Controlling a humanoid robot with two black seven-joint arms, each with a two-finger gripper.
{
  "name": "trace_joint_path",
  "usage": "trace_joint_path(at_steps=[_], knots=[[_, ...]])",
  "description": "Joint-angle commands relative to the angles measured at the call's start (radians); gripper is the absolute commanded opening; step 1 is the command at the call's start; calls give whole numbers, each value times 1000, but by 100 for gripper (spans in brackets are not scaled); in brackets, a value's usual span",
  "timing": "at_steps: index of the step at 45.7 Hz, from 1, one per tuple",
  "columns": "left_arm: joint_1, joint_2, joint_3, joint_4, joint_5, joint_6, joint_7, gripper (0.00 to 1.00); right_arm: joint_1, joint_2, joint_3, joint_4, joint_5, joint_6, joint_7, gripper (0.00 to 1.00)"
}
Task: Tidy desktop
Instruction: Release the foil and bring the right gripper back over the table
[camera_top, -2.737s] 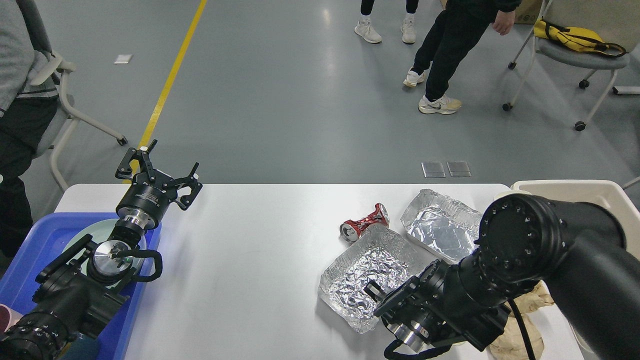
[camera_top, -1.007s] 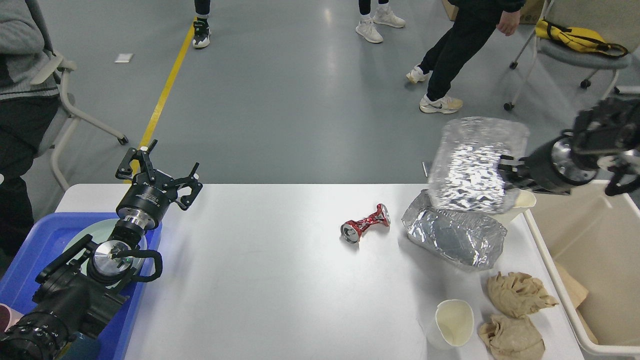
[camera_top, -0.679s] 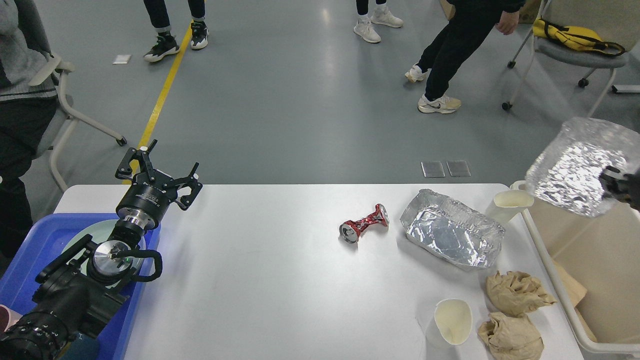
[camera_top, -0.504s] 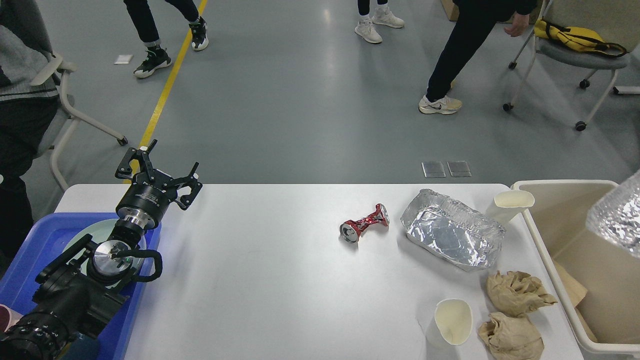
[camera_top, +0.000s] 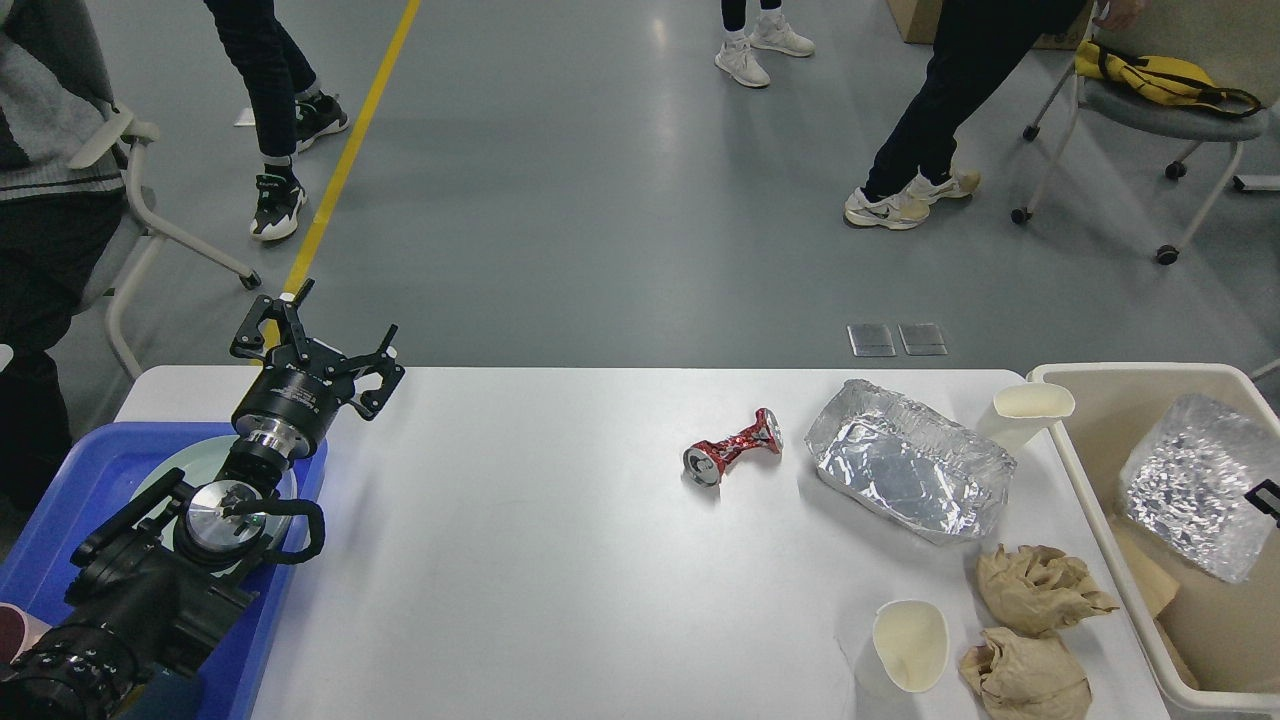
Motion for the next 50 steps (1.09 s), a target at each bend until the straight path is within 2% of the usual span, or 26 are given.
trace_joint_path(at_steps=[1, 12, 24, 36, 43, 47, 50], knots=[[0, 1, 0, 0, 1, -1, 0, 96, 1, 0, -1, 0, 0, 2, 0, 100], [0, 1, 0, 0, 1, 0, 0, 96, 20, 0, -7, -1, -2, 2, 0, 100], [0, 1, 0, 0, -1, 0, 0, 96, 152, -1, -26, 11, -28, 43, 9, 100], [0, -1, 0, 0, -1, 0, 0, 96, 474, 2, -113, 14, -46, 361, 24, 100], [0, -1, 0, 0, 1, 0, 0, 96, 666, 72, -116, 35, -51, 546, 24, 100], [0, 1, 0, 0, -1, 0, 0, 96, 786, 91, -125, 129, -86, 655, 24, 100], [0, -1, 2, 0, 1, 0, 0, 96, 887, 94, -144, 271, -139, 683, 23, 100]])
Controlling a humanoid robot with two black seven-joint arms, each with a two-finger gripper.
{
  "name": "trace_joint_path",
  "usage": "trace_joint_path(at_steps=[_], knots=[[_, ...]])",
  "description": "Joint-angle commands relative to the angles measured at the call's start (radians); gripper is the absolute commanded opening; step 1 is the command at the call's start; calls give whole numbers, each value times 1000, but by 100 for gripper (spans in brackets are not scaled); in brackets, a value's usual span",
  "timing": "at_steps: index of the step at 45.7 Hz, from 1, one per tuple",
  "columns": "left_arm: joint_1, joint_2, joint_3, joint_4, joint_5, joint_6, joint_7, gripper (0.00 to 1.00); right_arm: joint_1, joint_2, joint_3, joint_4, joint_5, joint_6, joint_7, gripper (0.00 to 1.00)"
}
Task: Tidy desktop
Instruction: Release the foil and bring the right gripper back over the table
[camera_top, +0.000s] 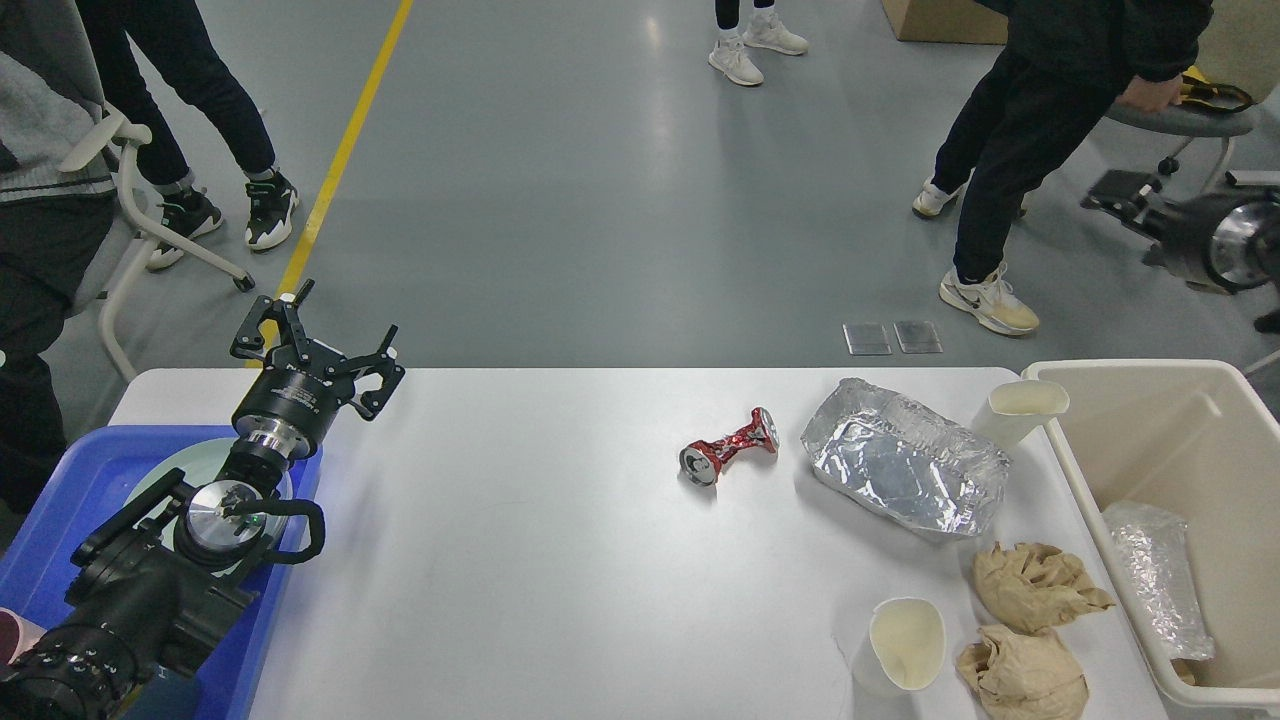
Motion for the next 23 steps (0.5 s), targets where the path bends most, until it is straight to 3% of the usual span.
trace_joint_path(at_steps=[1, 12, 19, 23], knots=[[0, 1, 0, 0, -1, 1, 0, 96, 193, 13, -27, 235, -90, 79, -2, 100], [0, -1, 0, 0, 1, 1, 0, 96, 504, -22, -42, 919, -313, 67, -29, 100], [0, -1, 0, 0, -1, 1, 0, 96, 594, -36, -76, 1220, -321, 10, -136, 100], [0, -1, 0, 0, 1, 1, 0, 96, 611, -36, -102, 1312, -319, -30, -150, 100]])
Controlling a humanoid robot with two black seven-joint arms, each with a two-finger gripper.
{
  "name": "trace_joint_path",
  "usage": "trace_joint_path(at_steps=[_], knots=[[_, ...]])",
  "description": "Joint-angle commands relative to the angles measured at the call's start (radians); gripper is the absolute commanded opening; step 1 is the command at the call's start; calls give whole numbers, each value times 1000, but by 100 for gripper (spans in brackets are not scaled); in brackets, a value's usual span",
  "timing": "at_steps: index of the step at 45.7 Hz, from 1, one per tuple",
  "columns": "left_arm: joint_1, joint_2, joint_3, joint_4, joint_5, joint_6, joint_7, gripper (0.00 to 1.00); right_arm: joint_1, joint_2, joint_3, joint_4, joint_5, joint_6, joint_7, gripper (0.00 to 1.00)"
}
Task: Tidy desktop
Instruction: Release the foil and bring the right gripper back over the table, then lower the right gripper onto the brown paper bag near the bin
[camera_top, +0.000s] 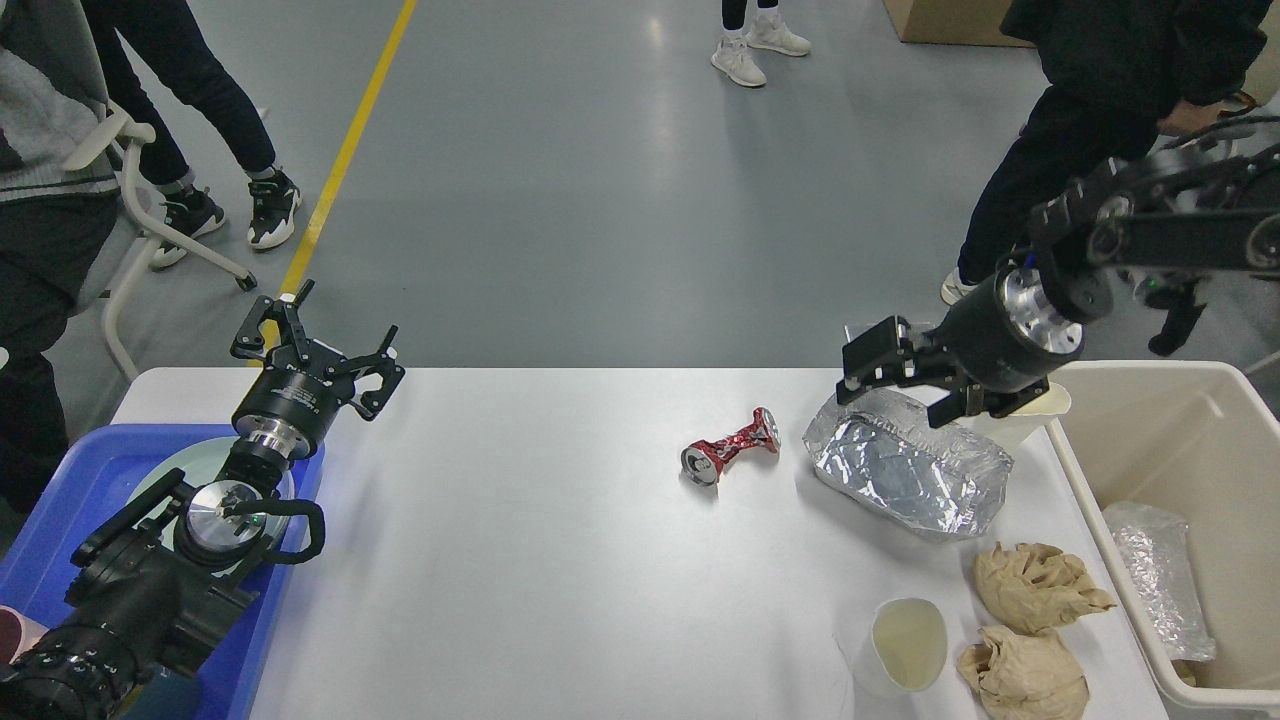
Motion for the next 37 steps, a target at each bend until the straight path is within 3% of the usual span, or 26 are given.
trace_joint_path(at_steps=[1, 9, 21, 37], knots=[[0, -1, 0, 0, -1, 0, 0, 96, 33, -1, -42, 151, 3, -57, -31, 100], [1, -1, 0, 0, 1, -1, 0, 96, 33, -12, -101, 208, 1, -126, -31, 100], [0, -1, 0, 0, -1, -1, 0, 96, 16, -46, -103, 196, -1, -148, -31, 100], [0, 1, 0, 0, 1, 0, 0, 96, -192, -210, -106, 16, -10, -174, -30, 100]])
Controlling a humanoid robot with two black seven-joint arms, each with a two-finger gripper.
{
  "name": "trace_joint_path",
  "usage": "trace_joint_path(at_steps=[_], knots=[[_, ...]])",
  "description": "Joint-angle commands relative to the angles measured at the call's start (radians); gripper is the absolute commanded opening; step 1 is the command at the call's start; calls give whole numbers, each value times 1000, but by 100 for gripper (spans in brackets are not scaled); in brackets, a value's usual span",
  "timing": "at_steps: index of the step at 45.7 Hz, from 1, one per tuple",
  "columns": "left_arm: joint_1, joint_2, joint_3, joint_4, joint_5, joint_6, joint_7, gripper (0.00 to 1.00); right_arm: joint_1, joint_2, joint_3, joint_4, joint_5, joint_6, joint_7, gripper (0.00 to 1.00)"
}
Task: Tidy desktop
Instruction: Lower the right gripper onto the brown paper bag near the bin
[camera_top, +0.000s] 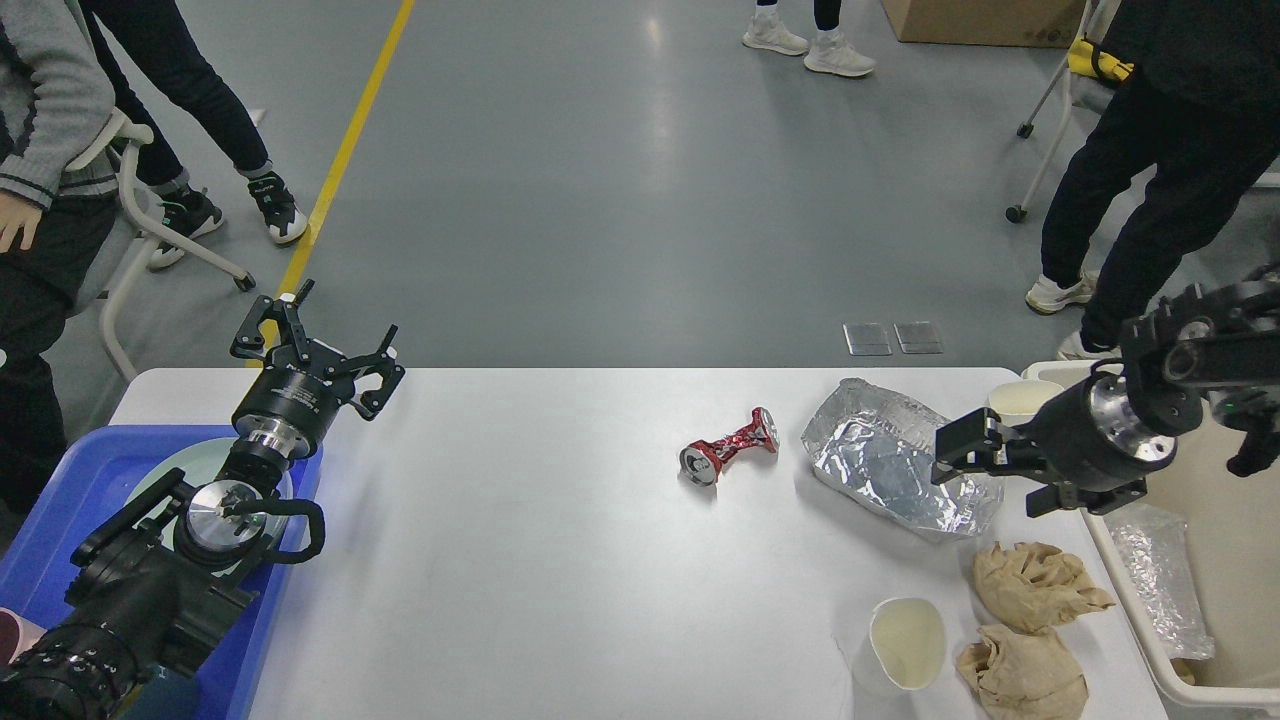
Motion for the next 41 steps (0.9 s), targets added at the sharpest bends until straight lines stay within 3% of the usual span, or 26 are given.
trace_joint_path(at_steps=[1, 14, 25, 41], knots=[[0, 1, 0, 0, 0, 0, 0, 96, -67, -73, 1, -48, -3, -12, -1, 100], [0, 1, 0, 0, 1, -1, 0, 96, -182, -216, 0, -117, -6, -39, -5, 100], [0, 1, 0, 0, 1, 0, 0, 96, -315, -210, 26, -131, 9, -188, -4, 100], [0, 1, 0, 0, 0, -1, 0, 96, -521, -202, 225, -164, 112, -220, -4, 100]])
